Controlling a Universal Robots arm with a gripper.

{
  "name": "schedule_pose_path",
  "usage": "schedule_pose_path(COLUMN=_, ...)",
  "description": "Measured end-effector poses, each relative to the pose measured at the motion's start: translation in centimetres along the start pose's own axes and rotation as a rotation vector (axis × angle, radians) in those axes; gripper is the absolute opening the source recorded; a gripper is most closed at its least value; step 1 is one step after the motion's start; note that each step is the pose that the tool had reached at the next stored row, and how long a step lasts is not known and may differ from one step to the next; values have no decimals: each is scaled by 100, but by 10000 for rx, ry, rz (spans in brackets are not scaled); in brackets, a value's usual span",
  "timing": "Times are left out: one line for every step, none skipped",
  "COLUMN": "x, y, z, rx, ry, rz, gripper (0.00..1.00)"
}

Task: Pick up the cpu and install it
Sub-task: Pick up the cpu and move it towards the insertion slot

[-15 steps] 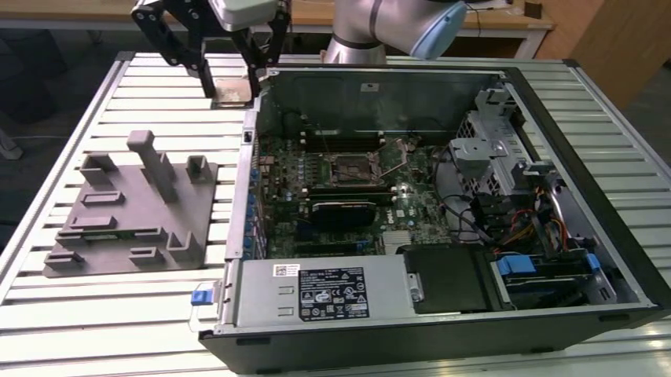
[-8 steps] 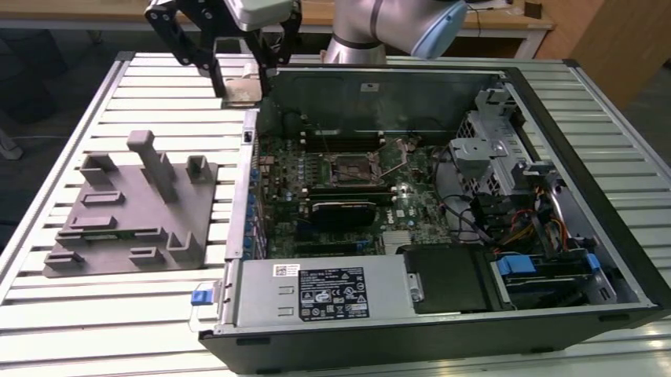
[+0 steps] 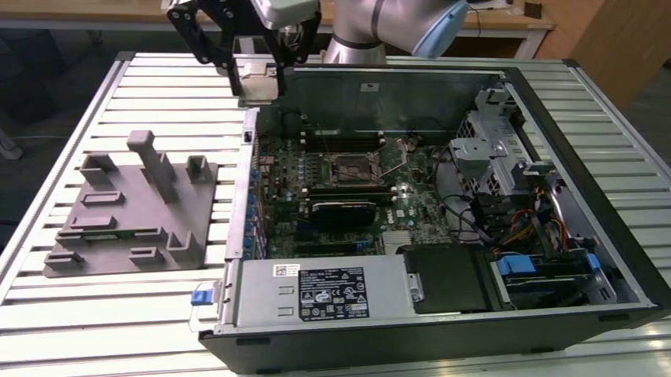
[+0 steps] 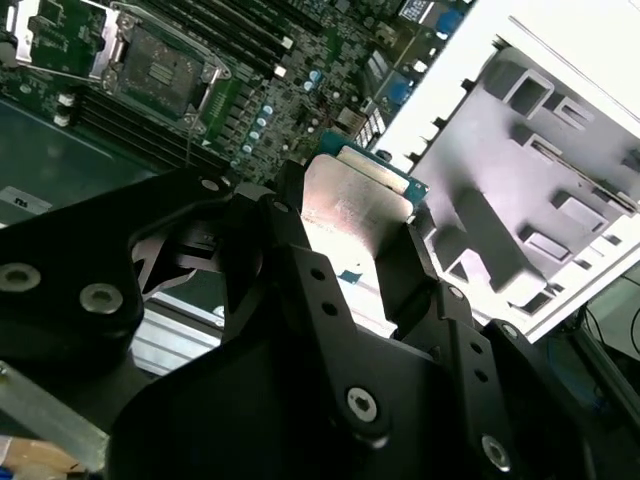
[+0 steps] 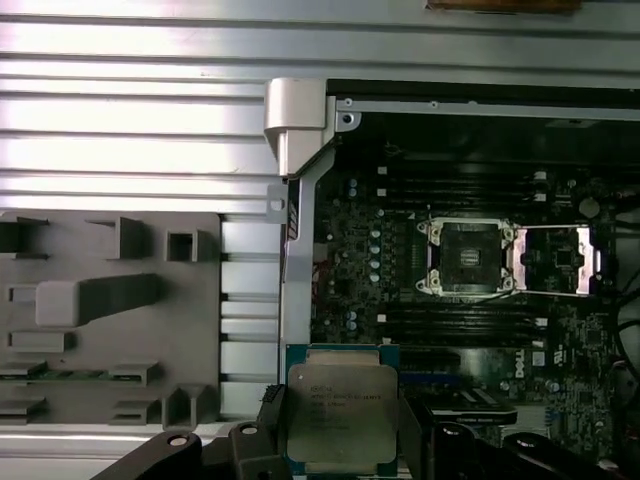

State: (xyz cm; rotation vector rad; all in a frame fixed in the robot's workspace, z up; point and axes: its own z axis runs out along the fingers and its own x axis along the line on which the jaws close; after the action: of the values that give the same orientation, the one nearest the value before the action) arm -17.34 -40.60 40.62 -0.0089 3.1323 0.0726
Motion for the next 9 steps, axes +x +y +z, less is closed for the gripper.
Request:
schedule_pose_path(x=-21, y=5, z=1, rx=0, ry=0, rz=0, gripper=53)
schedule_pose_path(x=-43, y=10, z=2, rx=-1, ry=-1, rz=0, gripper=53)
schedule_pose_path(x=-64, y=15, z=2, rx=0, ry=0, rz=0, gripper=53)
schedule_pose_path(x=-83, y=21, z=3, rx=0, ry=0, rz=0, gripper=53)
schedule_pose_path(x=-103, y=27, z=4, rx=0, ry=0, rz=0, gripper=53)
schedule_pose_path(x=-122, y=32, z=5, rx=0, ry=0, rz=0, gripper=53)
schedule_pose_path(x=-138, y=36, z=5, rx=0, ry=0, rz=0, gripper=53)
schedule_pose_path(x=-154, y=40, z=6, rx=0, ry=0, rz=0, gripper=53)
schedule_pose_path(x=-169, y=43, z=6, rx=0, ry=0, rz=0, gripper=53)
